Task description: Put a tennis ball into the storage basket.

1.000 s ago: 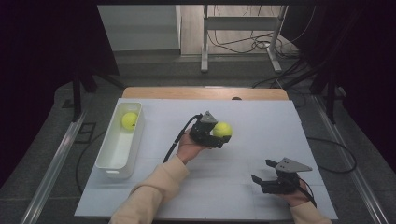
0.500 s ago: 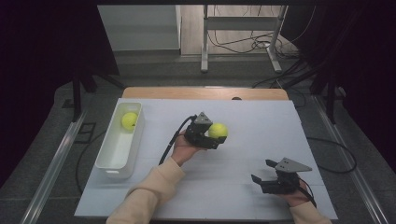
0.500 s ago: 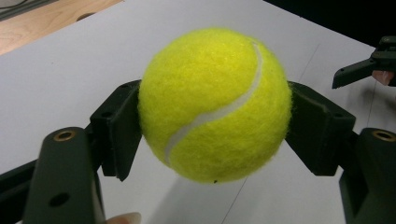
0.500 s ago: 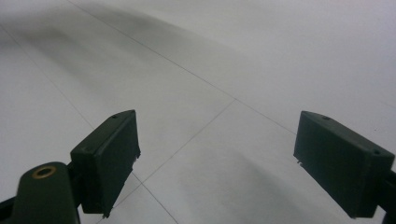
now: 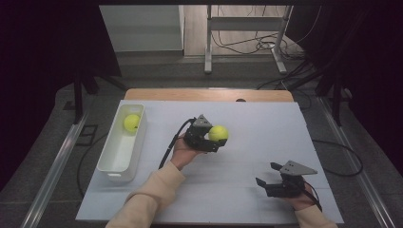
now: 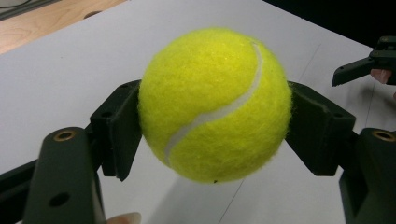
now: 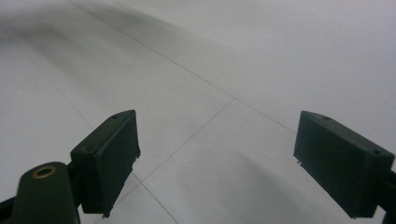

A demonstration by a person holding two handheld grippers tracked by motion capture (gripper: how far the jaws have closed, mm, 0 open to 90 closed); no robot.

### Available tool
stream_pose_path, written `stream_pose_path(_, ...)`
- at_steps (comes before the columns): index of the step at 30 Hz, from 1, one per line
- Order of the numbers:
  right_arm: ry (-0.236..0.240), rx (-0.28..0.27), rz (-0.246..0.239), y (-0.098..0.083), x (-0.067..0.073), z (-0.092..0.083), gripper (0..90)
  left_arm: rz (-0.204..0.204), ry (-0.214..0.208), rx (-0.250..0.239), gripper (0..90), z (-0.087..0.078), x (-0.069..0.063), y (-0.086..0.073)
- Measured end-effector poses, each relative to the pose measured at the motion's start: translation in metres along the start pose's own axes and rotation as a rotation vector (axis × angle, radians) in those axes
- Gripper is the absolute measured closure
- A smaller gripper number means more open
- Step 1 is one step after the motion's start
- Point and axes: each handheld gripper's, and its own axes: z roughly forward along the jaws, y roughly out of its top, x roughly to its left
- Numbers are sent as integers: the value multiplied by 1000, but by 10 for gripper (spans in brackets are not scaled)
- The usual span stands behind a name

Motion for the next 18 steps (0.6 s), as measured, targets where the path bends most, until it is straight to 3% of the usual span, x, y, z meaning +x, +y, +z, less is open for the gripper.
stream_pose_path(18, -7, 5, 1, 0, 0, 0, 144, -23, 5, -7, 267, -9, 5, -9)
